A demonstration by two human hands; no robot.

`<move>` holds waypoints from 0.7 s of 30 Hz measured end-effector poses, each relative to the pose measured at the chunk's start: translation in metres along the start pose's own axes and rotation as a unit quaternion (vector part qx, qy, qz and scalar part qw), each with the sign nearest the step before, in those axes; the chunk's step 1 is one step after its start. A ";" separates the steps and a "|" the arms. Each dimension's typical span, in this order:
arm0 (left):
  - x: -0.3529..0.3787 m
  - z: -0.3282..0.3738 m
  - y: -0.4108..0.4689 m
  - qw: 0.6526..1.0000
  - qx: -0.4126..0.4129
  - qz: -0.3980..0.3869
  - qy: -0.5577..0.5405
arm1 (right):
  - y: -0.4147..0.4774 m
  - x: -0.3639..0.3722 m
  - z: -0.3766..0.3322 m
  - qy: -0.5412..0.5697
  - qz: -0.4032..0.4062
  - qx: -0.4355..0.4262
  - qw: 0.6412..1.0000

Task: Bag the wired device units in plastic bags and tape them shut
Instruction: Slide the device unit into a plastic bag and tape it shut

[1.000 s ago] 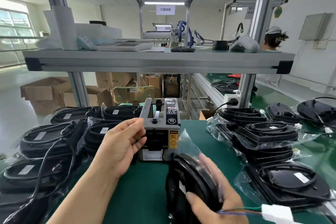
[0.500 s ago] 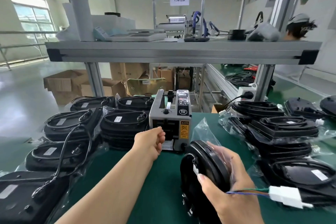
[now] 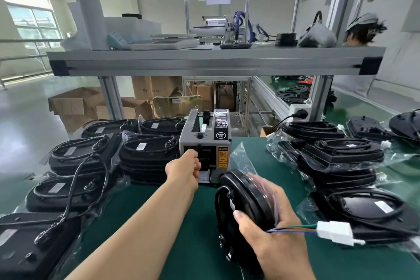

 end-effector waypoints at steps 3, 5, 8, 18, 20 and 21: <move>-0.020 0.005 -0.031 0.992 0.032 -0.117 0.026 | 0.000 -0.002 0.000 0.011 0.001 0.005 1.000; -0.037 0.011 -0.061 0.973 0.056 -0.222 0.040 | 0.000 -0.001 -0.001 0.008 -0.006 0.011 1.000; -0.055 0.023 -0.107 0.929 0.113 -0.335 0.105 | -0.003 0.000 -0.002 -0.002 -0.022 0.015 1.000; -0.051 0.020 -0.154 0.884 0.232 -0.295 0.279 | -0.012 0.006 -0.001 -0.010 -0.028 0.012 0.999; -0.051 0.021 -0.155 0.881 0.241 -0.285 0.289 | -0.012 0.007 -0.001 -0.014 -0.027 0.008 1.000; -0.050 0.021 -0.156 0.881 0.247 -0.280 0.291 | -0.012 0.007 0.000 -0.015 -0.027 0.007 0.999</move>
Point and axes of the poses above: each hand's wrist, its own y-axis towards the middle knuckle, its own x-axis out of the palm, z = x × y, the point moved 1 cm from there along y, towards the middle knuckle, and after that the axes turned 10 degrees about y, right-handed, at the moved point
